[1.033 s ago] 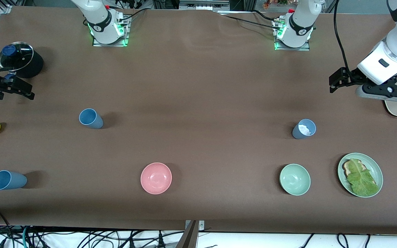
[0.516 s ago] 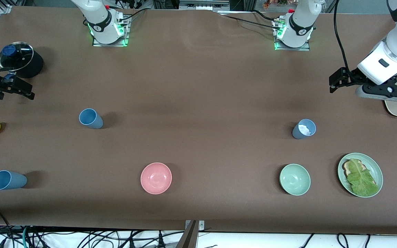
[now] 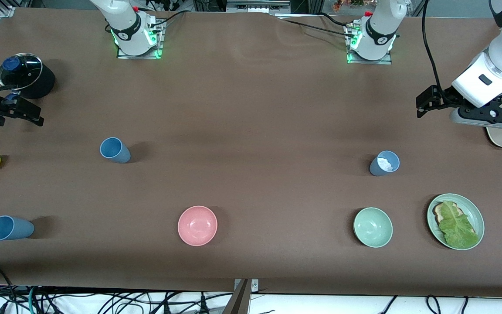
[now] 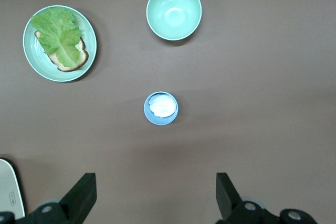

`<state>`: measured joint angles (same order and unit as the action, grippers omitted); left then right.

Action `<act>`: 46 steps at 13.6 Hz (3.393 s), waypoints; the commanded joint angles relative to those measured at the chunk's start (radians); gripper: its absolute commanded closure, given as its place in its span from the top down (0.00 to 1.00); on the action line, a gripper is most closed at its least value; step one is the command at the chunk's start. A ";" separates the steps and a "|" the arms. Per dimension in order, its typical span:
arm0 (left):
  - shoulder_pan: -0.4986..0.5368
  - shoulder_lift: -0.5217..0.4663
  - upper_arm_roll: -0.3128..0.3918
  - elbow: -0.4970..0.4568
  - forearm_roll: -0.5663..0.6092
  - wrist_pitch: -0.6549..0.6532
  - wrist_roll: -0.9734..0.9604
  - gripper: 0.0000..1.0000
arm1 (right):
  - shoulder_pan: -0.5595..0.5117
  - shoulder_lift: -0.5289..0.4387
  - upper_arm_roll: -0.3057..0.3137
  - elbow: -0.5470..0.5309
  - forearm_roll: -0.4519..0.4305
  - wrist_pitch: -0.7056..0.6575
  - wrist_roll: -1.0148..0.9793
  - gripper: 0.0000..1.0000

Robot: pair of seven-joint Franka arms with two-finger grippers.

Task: Stack blue cups with both arms

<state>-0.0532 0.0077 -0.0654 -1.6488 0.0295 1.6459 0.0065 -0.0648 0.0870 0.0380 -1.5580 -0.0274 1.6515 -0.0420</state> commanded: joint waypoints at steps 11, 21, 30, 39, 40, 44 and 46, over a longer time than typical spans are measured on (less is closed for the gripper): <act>0.006 0.008 0.001 0.018 -0.013 -0.001 0.026 1.00 | -0.001 0.003 -0.001 0.010 0.017 -0.012 0.005 1.00; 0.006 0.008 0.002 0.018 -0.013 -0.001 0.024 1.00 | -0.001 0.003 -0.001 0.010 0.017 -0.012 0.007 1.00; 0.006 0.008 0.002 0.018 -0.013 -0.003 0.024 1.00 | -0.001 0.003 -0.003 0.009 0.017 -0.013 0.005 1.00; 0.006 0.008 0.004 0.018 -0.013 -0.003 0.026 1.00 | 0.000 0.020 -0.001 0.003 0.011 -0.031 -0.009 1.00; 0.006 0.008 0.004 0.018 -0.013 -0.003 0.024 1.00 | 0.000 0.022 -0.001 0.003 0.009 -0.047 0.000 1.00; 0.006 0.008 0.004 0.018 -0.013 -0.003 0.024 1.00 | 0.007 0.088 -0.001 0.000 -0.002 -0.125 -0.004 1.00; 0.006 0.008 0.004 0.018 -0.013 -0.002 0.024 1.00 | 0.002 0.109 -0.007 -0.042 0.001 -0.118 -0.003 1.00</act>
<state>-0.0520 0.0078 -0.0636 -1.6488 0.0295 1.6459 0.0065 -0.0618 0.1781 0.0366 -1.5735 -0.0276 1.5419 -0.0452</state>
